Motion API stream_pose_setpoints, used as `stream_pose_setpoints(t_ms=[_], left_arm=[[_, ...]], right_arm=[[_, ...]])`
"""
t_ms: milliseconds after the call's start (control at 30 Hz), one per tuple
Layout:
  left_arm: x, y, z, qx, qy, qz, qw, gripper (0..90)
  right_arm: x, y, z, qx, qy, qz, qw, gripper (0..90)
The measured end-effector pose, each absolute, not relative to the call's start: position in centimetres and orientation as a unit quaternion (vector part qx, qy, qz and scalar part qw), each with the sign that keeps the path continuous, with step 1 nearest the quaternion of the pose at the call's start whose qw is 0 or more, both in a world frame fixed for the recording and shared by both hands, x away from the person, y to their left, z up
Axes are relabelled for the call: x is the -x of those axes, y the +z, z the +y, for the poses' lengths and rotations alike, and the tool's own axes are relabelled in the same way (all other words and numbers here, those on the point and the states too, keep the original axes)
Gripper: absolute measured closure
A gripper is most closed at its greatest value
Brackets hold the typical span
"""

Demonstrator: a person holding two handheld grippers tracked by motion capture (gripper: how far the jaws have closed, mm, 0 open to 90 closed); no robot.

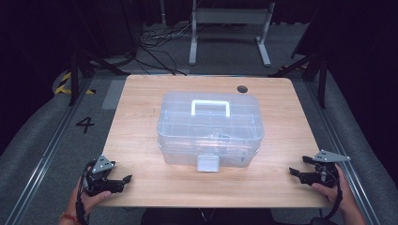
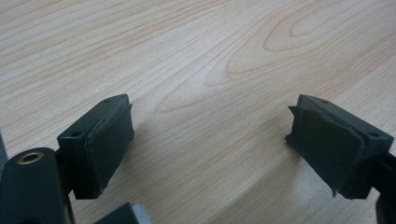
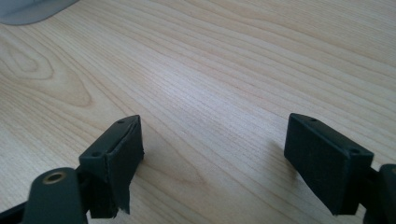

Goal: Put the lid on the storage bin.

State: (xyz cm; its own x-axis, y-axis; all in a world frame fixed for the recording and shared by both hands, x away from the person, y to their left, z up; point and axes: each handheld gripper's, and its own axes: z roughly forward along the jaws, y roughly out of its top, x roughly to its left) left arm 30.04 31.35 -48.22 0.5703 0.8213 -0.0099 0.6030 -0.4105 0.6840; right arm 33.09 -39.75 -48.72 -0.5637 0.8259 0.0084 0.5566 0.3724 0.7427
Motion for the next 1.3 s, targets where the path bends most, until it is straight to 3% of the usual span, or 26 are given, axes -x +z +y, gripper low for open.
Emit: stream_pose_setpoints(t_ms=[1300], left_arm=[[-30.07, -48.23, 31.38, -0.824, 0.165, 0.431, 0.329, 13.4]], right_arm=[[-33.07, -48.73, -39.69, -0.433, 0.360, 0.804, 0.188, 19.1]])
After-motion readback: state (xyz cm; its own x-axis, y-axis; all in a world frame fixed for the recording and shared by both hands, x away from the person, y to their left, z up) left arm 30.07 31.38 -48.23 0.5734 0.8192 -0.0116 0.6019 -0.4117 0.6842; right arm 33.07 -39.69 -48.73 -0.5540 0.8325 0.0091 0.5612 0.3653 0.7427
